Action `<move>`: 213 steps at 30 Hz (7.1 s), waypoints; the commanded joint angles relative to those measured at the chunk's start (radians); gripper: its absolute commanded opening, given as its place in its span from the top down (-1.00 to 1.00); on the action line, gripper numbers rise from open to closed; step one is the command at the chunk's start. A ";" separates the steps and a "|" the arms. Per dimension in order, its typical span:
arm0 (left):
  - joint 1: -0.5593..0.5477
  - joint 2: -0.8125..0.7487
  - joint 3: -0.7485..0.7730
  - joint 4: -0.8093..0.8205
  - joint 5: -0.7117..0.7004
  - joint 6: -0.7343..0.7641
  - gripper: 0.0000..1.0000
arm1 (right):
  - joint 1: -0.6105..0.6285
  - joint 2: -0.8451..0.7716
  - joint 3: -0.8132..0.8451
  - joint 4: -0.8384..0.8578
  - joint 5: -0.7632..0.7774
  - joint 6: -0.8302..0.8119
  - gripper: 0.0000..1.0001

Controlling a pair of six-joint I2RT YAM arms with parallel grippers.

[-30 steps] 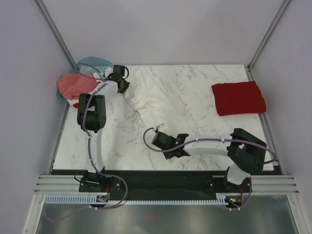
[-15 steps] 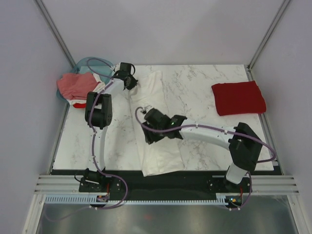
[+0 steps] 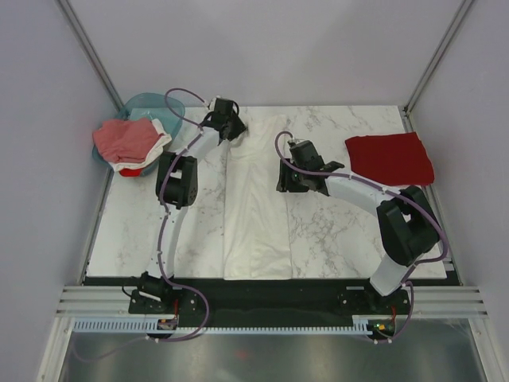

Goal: Fold and stack the t-shirts
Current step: Fold the tshirt

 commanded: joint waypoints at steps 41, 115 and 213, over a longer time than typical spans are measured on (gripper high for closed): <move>-0.323 -1.663 -1.750 -0.151 0.066 0.028 -0.71 | 0.368 -0.492 -0.602 -0.021 0.050 0.267 -0.09; -0.178 -1.317 -1.286 -0.177 0.166 0.071 0.96 | 0.089 -0.184 -0.077 -0.032 0.009 0.098 1.00; -0.161 -1.051 -1.329 0.085 0.192 0.185 -0.44 | -0.135 -0.082 -0.371 0.238 -0.077 0.124 0.12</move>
